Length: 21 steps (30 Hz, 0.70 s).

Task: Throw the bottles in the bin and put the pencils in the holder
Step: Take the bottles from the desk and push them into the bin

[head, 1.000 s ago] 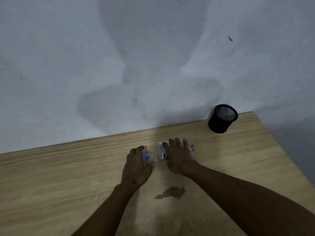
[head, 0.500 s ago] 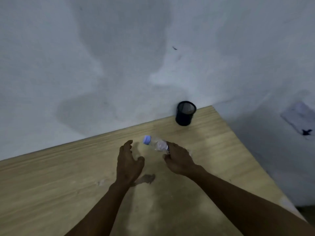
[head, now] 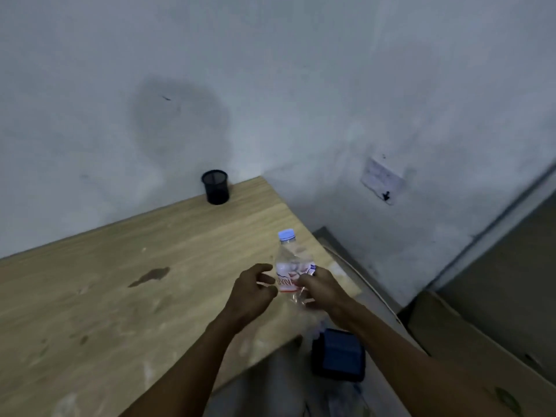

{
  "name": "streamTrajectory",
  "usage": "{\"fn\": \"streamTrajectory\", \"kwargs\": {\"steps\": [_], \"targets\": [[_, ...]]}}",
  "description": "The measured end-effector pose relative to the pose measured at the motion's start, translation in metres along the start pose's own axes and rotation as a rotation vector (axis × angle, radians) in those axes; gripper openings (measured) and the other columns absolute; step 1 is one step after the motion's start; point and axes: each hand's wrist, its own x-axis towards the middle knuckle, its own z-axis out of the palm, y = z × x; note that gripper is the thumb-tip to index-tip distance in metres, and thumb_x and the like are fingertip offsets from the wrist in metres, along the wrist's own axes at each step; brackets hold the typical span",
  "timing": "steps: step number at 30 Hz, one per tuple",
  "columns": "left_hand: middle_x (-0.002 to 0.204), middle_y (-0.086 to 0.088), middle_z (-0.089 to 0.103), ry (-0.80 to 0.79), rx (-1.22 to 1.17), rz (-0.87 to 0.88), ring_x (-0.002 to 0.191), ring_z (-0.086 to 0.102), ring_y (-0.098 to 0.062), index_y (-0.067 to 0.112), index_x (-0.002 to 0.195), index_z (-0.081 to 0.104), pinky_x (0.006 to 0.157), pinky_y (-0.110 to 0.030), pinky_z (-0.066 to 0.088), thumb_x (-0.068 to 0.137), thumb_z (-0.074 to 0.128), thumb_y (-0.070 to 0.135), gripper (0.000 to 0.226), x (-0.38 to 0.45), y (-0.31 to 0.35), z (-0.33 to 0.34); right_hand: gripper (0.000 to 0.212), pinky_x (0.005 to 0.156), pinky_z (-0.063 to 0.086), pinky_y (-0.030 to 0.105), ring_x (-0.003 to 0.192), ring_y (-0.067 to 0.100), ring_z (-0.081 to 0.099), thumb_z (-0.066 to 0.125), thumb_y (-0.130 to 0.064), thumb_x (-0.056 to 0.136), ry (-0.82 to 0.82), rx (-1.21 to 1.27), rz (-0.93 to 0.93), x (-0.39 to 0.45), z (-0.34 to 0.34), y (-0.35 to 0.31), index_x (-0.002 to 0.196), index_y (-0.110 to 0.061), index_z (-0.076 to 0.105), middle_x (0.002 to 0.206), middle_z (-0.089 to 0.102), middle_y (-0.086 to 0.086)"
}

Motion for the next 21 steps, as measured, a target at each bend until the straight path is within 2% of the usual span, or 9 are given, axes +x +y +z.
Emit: {"fn": "streamTrajectory", "kwargs": {"steps": [3, 5, 7, 10, 14, 18, 21], "targets": [[0.093, -0.006, 0.07, -0.046, -0.05, 0.01, 0.072, 0.06, -0.016, 0.013, 0.119, 0.06, 0.061, -0.024, 0.043, 0.077, 0.062, 0.004, 0.043, -0.037, 0.018, 0.063, 0.021, 0.056, 0.049, 0.026, 0.059, 0.014, 0.058, 0.047, -0.004, 0.092, 0.071, 0.094, 0.02, -0.041, -0.052, 0.039, 0.082, -0.015, 0.062, 0.069, 0.065, 0.003], [0.083, -0.005, 0.069, -0.083, -0.06, -0.007, 0.066, 0.061, -0.013, 0.014, 0.111, 0.061, 0.055, -0.021, 0.045, 0.082, 0.062, 0.002, 0.032, -0.064, 0.026, 0.102, 0.016, 0.049, 0.048, 0.022, 0.054, 0.012, 0.061, 0.047, -0.004, 0.092, 0.09, 0.194, 0.067, -0.068, -0.083, 0.071, 0.091, -0.008, 0.063, 0.072, 0.068, 0.006], [0.073, -0.003, 0.066, -0.129, -0.079, -0.022, 0.051, 0.059, -0.005, 0.011, 0.102, 0.063, 0.045, -0.018, 0.044, 0.084, 0.06, -0.002, 0.023, -0.086, 0.029, 0.134, 0.016, 0.039, 0.044, 0.019, 0.044, 0.011, 0.057, 0.046, -0.001, 0.091, 0.086, 0.39, 0.151, -0.09, -0.108, 0.102, 0.098, -0.002, 0.061, 0.076, 0.068, 0.013], [0.07, 0.002, 0.065, -0.196, -0.048, -0.029, 0.052, 0.059, 0.003, 0.001, 0.098, 0.068, 0.051, -0.01, 0.044, 0.084, 0.06, -0.008, 0.018, -0.109, 0.027, 0.172, 0.015, 0.036, 0.039, 0.016, 0.044, 0.012, 0.046, 0.043, 0.002, 0.089, 0.086, 0.624, 0.248, -0.114, -0.132, 0.141, 0.098, 0.002, 0.055, 0.075, 0.057, 0.017], [0.066, 0.003, 0.061, -0.255, -0.024, -0.095, 0.042, 0.056, 0.007, -0.01, 0.101, 0.066, 0.044, -0.007, 0.039, 0.088, 0.062, -0.001, 0.017, -0.125, 0.012, 0.209, 0.015, 0.042, 0.035, 0.018, 0.043, 0.01, 0.044, 0.044, 0.0, 0.089, 0.117, 0.657, 0.292, -0.131, -0.146, 0.183, 0.094, -0.002, 0.059, 0.07, 0.058, 0.012], [0.086, -0.002, 0.067, -0.301, -0.004, -0.178, 0.059, 0.065, 0.003, 0.002, 0.109, 0.064, 0.049, -0.008, 0.045, 0.091, 0.061, 0.011, 0.021, -0.123, -0.016, 0.234, 0.019, 0.051, 0.044, 0.027, 0.051, 0.018, 0.051, 0.047, -0.006, 0.09, 0.112, 0.57, 0.366, -0.13, -0.15, 0.219, 0.096, -0.003, 0.064, 0.061, 0.062, 0.008], [0.084, 0.0, 0.067, -0.305, 0.025, -0.207, 0.064, 0.065, -0.002, 0.006, 0.105, 0.064, 0.051, -0.009, 0.047, 0.089, 0.064, 0.013, 0.017, -0.108, -0.042, 0.248, 0.014, 0.049, 0.043, 0.028, 0.047, 0.016, 0.051, 0.05, -0.008, 0.089, 0.13, 0.509, 0.42, -0.114, -0.148, 0.245, 0.09, -0.007, 0.063, 0.056, 0.058, 0.005]]}}
